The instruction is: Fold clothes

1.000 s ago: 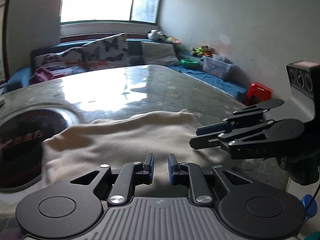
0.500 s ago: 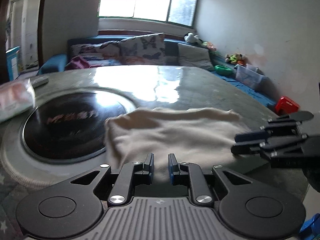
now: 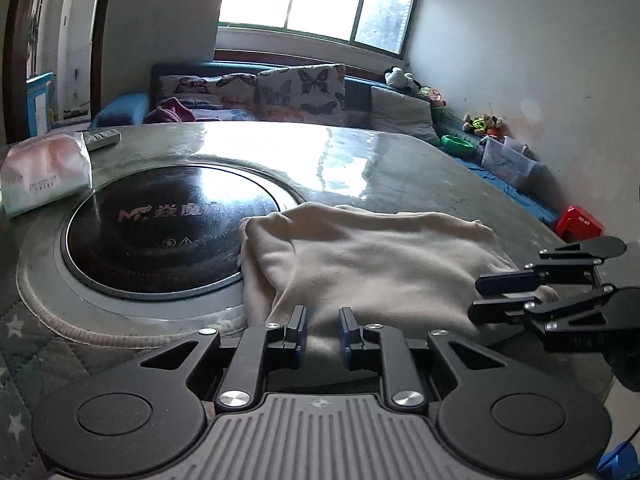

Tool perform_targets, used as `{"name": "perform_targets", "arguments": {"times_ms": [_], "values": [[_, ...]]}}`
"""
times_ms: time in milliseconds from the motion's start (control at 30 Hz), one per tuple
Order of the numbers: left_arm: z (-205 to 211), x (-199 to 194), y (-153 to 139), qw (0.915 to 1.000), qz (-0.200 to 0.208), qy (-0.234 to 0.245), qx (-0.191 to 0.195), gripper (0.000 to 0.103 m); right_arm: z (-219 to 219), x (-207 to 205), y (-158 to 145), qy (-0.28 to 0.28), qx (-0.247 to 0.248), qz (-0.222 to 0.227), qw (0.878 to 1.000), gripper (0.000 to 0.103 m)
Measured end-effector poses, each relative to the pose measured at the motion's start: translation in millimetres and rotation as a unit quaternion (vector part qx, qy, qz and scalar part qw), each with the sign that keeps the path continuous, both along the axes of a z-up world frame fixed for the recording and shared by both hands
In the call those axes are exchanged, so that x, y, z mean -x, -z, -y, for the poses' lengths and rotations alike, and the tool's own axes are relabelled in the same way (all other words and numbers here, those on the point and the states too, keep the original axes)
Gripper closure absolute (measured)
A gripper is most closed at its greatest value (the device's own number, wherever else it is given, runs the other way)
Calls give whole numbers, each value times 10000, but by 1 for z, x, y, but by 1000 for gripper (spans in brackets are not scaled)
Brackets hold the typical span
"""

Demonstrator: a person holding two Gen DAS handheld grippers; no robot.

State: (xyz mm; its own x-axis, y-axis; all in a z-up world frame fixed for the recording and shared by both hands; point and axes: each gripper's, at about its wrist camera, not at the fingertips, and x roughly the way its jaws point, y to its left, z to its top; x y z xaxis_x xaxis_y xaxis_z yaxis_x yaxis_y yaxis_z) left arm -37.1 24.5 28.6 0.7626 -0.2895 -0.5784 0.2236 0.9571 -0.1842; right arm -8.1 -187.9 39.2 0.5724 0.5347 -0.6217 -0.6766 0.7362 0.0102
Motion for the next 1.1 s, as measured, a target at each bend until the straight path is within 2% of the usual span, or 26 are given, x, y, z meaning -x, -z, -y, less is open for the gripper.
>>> {"name": "perform_targets", "arguments": {"times_ms": [167,400,467,667,800,1033,1100], "values": [[7,-10,-9,9998,184,36,17,83,-1,-13,-4,72,-84,-14,9999,75],[3,-21,4,9999,-57,-85,-35,83,-14,-43,12,147,-49,-278,9995,74],[0,-20,4,9999,-57,-82,-14,83,-10,-49,11,191,-198,-389,9989,74],[-1,-20,5,10000,-56,-59,-13,83,0,-75,5,647,-245,-219,9974,74],[-4,-20,5,10000,-65,-56,23,83,7,-100,16,1033,-237,-479,9932,75],[-10,-15,-4,9997,2,-225,61,83,3,-82,4,732,-110,-177,9971,73],[-13,-13,-5,9995,3,-300,46,83,-4,-69,0,506,-32,-100,9987,66]]}}
